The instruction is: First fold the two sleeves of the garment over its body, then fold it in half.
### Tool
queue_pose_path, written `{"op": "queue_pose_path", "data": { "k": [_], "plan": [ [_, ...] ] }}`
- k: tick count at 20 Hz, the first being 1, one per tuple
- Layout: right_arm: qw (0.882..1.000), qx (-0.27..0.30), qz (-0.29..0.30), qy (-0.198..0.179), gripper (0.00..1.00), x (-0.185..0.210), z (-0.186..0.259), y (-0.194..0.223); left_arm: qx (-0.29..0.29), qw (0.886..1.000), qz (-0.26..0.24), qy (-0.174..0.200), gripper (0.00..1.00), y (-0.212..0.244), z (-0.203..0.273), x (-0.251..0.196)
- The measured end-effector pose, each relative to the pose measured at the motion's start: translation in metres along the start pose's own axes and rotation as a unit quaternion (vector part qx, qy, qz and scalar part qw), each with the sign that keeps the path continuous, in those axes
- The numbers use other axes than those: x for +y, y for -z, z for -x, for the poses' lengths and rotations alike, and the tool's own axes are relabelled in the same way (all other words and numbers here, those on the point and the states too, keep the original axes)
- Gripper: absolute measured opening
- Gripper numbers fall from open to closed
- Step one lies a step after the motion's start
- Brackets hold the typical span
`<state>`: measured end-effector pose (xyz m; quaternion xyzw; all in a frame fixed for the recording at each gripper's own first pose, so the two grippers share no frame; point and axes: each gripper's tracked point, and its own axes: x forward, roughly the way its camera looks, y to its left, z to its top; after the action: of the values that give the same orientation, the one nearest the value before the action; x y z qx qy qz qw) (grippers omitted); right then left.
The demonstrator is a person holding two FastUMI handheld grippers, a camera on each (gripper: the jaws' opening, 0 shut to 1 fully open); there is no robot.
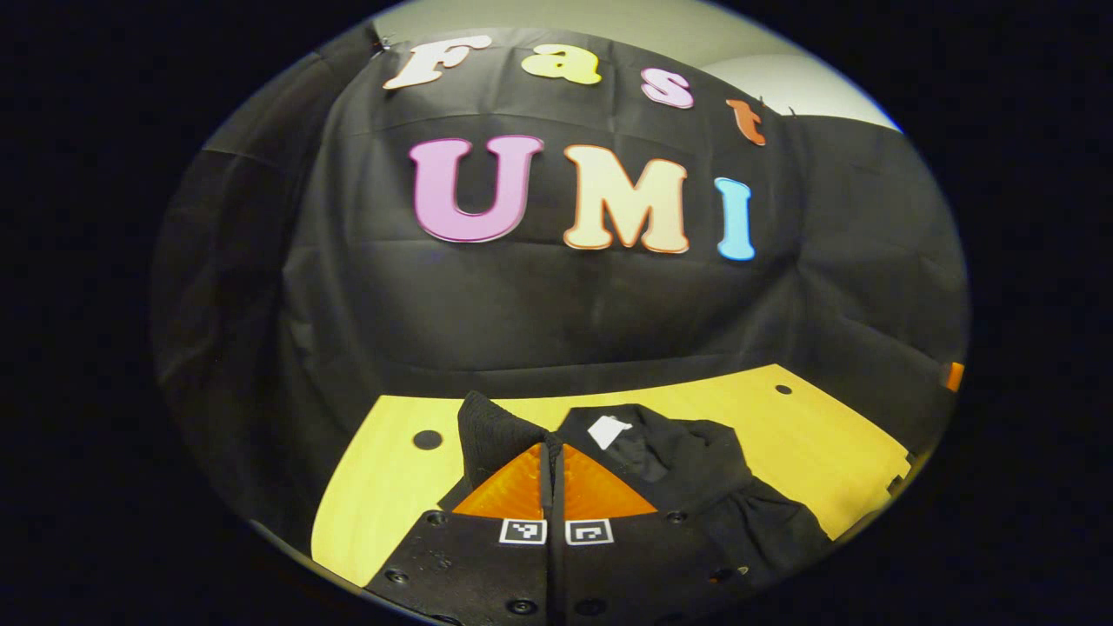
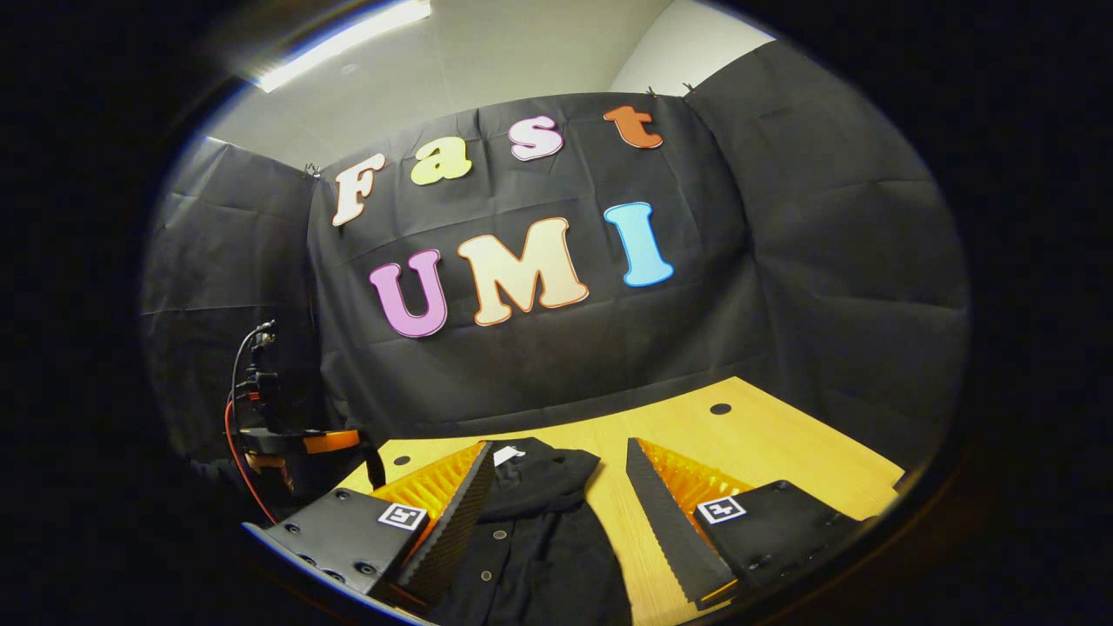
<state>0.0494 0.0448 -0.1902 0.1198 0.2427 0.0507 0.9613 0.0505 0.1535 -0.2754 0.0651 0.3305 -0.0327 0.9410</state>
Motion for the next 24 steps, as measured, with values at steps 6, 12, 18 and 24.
{"op": "queue_pose_path", "data": {
  "k": [6, 12, 18, 24],
  "plan": [
    [0.999, 0.004, -0.01, 0.034, 0.96, -0.019, 0.018, 0.007, 0.027, 0.997, -0.023, 0.073, 0.0, 0.011, -0.034, -0.069],
    [0.998, 0.004, -0.014, 0.069, 0.96, -0.042, 0.032, 0.013, 0.056, 0.99, -0.034, 0.129, 0.0, 0.028, -0.058, -0.133],
    [0.997, 0.018, -0.016, 0.078, 0.96, -0.05, 0.029, 0.026, 0.051, 0.988, -0.037, 0.138, 0.23, 0.017, -0.062, -0.17],
    [0.999, 0.033, -0.006, 0.039, 0.96, -0.035, 0.011, 0.036, -0.025, 0.995, -0.036, 0.09, 0.94, -0.025, 0.0, -0.125]
  ]
}}
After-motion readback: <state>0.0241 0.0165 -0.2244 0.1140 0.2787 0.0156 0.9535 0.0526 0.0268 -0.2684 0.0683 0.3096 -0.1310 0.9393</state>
